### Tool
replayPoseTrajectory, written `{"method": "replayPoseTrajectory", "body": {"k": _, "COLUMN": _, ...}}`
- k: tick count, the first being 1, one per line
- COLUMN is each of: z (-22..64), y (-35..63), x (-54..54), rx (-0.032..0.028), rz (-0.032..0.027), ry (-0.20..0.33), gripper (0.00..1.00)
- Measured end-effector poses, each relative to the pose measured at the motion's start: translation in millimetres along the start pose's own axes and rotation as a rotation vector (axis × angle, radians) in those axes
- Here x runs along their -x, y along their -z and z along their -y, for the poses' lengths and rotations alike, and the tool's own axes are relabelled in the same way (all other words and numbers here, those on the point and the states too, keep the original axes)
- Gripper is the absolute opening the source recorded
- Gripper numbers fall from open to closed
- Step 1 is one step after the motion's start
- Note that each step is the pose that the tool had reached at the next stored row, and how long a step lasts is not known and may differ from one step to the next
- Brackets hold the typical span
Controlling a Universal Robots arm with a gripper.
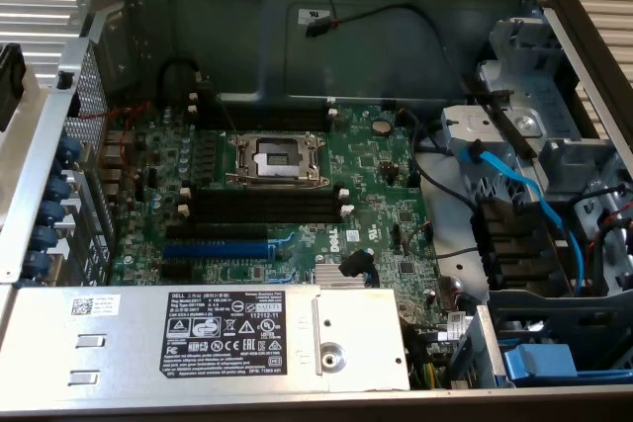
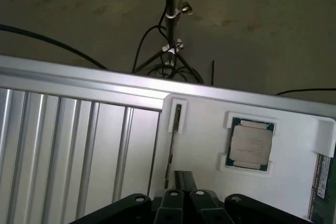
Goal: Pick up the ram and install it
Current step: 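Pick up the ram and move it above insertion slot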
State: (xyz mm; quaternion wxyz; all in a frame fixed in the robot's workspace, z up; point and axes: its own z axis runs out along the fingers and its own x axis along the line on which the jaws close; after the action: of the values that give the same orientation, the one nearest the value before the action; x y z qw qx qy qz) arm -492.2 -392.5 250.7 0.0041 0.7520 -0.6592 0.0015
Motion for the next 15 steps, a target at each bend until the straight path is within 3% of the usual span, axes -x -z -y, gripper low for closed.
{"method": "replayPoseTrajectory", "body": {"k": 7, "z": -0.6, "y": -12.4, "x": -6.2, "rx": 0.0029, "rz": 0.0004, "ry": 0.0, "gripper": 0.1}}
{"method": "replayPoseTrajectory", "body": {"k": 15, "z": 11.4, "y": -20.7, "x": -13.5, "rx": 0.0326, "rz": 0.0052, "ry": 0.0, "gripper": 0.1}}
